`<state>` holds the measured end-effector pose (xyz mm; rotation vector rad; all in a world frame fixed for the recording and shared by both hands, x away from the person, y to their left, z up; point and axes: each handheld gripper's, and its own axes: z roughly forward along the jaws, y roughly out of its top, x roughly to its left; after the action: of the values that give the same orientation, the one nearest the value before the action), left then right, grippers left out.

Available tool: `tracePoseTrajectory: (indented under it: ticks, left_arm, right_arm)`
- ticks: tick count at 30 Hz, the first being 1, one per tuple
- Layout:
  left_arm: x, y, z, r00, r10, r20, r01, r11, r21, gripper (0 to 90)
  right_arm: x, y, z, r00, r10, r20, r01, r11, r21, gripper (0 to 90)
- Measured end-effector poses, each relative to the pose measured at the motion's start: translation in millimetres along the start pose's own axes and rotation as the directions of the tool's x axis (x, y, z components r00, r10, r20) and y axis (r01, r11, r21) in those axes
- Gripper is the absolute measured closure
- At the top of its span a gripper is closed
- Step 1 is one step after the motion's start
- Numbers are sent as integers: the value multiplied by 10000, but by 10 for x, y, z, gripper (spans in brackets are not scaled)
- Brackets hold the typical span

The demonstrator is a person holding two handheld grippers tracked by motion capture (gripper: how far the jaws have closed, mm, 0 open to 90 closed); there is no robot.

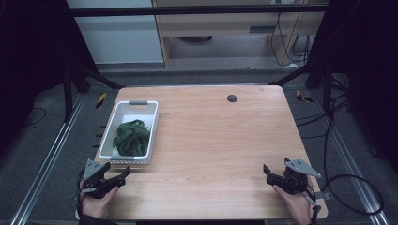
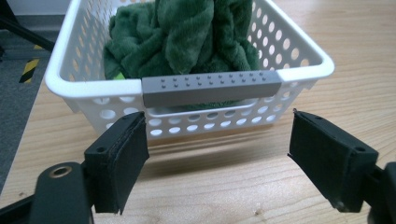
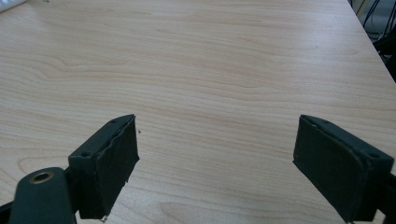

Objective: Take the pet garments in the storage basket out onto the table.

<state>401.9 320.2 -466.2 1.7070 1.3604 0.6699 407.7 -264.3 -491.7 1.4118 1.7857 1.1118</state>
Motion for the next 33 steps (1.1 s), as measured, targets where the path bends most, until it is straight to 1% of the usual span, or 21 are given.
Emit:
tracePoseTrajectory:
  ticks: [5,10,14,17,23,33]
  left_arm:
    - [-17,45,-30,10000,82,22,-82,9999,-86,183]
    - [-44,105,-65,9999,21,136,-16,9994,-337,180]
    - [-45,156,-100,9999,-50,146,57,9989,-468,179]
    - [-47,184,-106,9998,-77,161,85,9988,-482,178]
    - [-74,261,-102,9998,74,169,-64,9983,-575,176]
    - [-58,366,-94,9999,-4,119,12,9978,-669,173]
  right_arm:
    - [25,0,7,9998,-149,-95,149,9999,-65,138]
    - [32,-7,14,9995,-289,-107,288,9995,-89,136]
    - [35,-7,16,9996,-245,-160,244,9997,-59,135]
    - [36,-8,23,9995,-252,-206,252,9997,-10,133]
    - [43,-10,29,9993,-293,-215,294,9996,13,130]
    - [40,-10,40,9991,-332,-254,333,9994,45,124]
